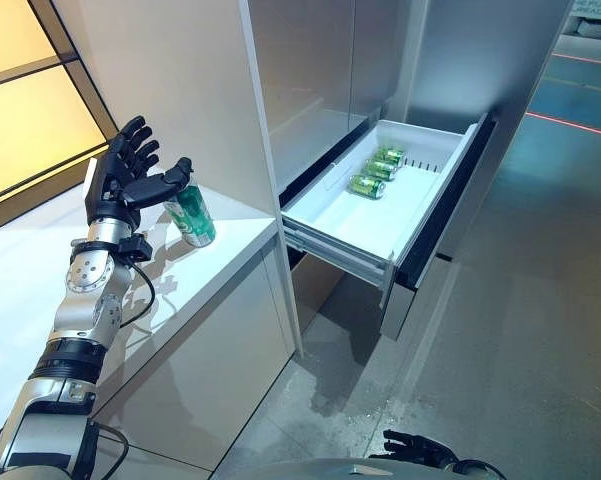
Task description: Put drinks into fridge and close the fridge
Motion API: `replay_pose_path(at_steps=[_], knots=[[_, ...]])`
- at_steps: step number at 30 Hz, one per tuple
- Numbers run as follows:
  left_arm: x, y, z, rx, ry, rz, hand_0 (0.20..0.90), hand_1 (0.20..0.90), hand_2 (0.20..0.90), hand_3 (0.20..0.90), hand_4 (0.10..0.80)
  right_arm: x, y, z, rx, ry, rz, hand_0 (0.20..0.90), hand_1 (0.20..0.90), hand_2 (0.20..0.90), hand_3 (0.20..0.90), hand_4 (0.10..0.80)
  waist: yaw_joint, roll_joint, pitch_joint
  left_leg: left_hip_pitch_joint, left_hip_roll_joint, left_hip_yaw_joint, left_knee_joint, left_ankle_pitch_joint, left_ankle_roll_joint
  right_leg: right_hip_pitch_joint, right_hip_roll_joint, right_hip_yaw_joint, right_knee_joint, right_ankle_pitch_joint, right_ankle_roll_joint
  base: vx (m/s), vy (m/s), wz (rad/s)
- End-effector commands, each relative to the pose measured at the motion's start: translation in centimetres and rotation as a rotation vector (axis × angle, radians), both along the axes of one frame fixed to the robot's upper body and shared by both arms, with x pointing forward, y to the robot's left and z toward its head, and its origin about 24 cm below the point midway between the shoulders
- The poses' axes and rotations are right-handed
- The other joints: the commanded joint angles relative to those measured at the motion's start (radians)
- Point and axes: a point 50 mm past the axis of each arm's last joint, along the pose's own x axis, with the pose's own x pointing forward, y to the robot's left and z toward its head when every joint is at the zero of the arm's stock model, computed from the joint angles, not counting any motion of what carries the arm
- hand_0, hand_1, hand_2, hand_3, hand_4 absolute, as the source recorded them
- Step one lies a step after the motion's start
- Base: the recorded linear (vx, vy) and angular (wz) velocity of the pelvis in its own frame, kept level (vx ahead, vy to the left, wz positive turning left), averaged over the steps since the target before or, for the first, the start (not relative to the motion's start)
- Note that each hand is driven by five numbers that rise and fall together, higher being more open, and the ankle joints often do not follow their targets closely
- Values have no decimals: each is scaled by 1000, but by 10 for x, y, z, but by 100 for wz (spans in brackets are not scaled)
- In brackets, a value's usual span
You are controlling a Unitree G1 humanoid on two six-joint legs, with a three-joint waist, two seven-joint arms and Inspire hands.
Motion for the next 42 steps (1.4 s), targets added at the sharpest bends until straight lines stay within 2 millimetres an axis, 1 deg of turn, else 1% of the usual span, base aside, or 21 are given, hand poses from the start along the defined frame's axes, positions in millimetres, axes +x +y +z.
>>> replay_pose_path(at_steps=[1, 7, 13, 15, 17, 19, 20, 22, 24, 29, 37, 42], knots=[[7, 10, 55, 55, -185, 62, 900, 900, 900, 900, 800, -13, -16, 1, -38, 64, 52, 900, 900, 900, 900, 800, -13, 10, -17, 9, -37, 6, 46, -142, 31, -65, 4, -1, 154, -123, 53, 0, 0, 0], [10, 17, 58, -19, -184, 107, 900, 900, 900, 900, 800, -12, -14, 1, -35, 68, 48, 900, 900, 900, 900, 800, -20, 10, -21, 10, -36, 9, 43, -140, 29, -67, 5, 2, 153, -121, 53, 0, 0, 0], [13, 27, 64, -49, -171, 142, 900, 900, 900, 900, 800, -15, -16, 1, -43, 78, 41, 900, 900, 900, 900, 800, -31, 13, -24, 7, -35, 16, 48, -142, 29, -70, 6, 7, 153, -120, 54, 0, 0, 0], [14, 32, 70, -61, -176, 157, 900, 900, 900, 900, 800, -17, -16, 1, -47, 81, 42, 900, 900, 900, 900, 800, -36, 14, -25, 7, -35, 19, 47, -142, 28, -72, 7, 11, 153, -120, 54, 0, 0, 0], [15, 38, 80, -71, -189, 172, 900, 900, 900, 900, 800, -18, -18, 1, -52, 85, 42, 900, 900, 900, 900, 800, -42, 16, -28, 5, -34, 23, 48, -142, 28, -74, 8, 16, 151, -118, 55, 10, 0, -2], [15, 41, 83, -71, -195, 175, 900, 900, 900, 900, 800, -19, -18, 1, -53, 86, 41, 900, 900, 900, 900, 800, -43, 17, -29, 4, -34, 25, 48, -141, 27, -75, 8, 18, 151, -117, 56, 19, 3, -7], [16, 43, 90, -67, -209, 180, 900, 900, 900, 900, 800, -20, -19, 1, -54, 87, 40, 900, 900, 900, 900, 800, -47, 18, -32, 2, -34, 27, 49, -141, 27, -77, 8, 20, 152, -117, 56, 25, 4, -9], [16, 45, 96, -68, -223, 182, 900, 900, 900, 900, 800, -20, -19, 1, -54, 89, 40, 900, 900, 900, 900, 800, -49, 19, -33, 0, -34, 27, 49, -141, 27, -79, 9, 22, 151, -116, 56, 21, 2, -7], [16, 47, 107, -57, -249, 191, 900, 900, 900, 900, 800, -22, -20, 0, -56, 92, 41, 900, 900, 900, 900, 800, -52, 20, -35, -1, -34, 28, 47, -141, 27, -79, 10, 26, 149, -115, 57, 27, 3, -11], [16, 50, 126, -68, -313, 214, 900, 900, 900, 900, 800, -25, -21, 1, -53, 96, 42, 900, 900, 900, 900, 800, -57, 23, -40, -3, -36, 27, 46, -141, 26, -82, 10, 32, 146, -112, 59, 11, 1, -3], [11, 53, 145, -74, -393, 215, 900, 900, 900, 900, 800, -27, -21, 0, -58, 102, 54, 900, 900, 900, 900, 800, -58, 28, -45, -7, -38, 23, 46, -140, 25, -87, 11, 36, 146, -112, 58, 0, 0, 0], [11, 50, 152, -57, -397, 162, 900, 900, 900, 900, 800, -26, -22, 1, -55, 100, 67, 900, 900, 900, 900, 800, -53, 28, -45, -9, -39, 18, 47, -140, 25, -87, 11, 32, 146, -112, 57, 0, 0, 0]])
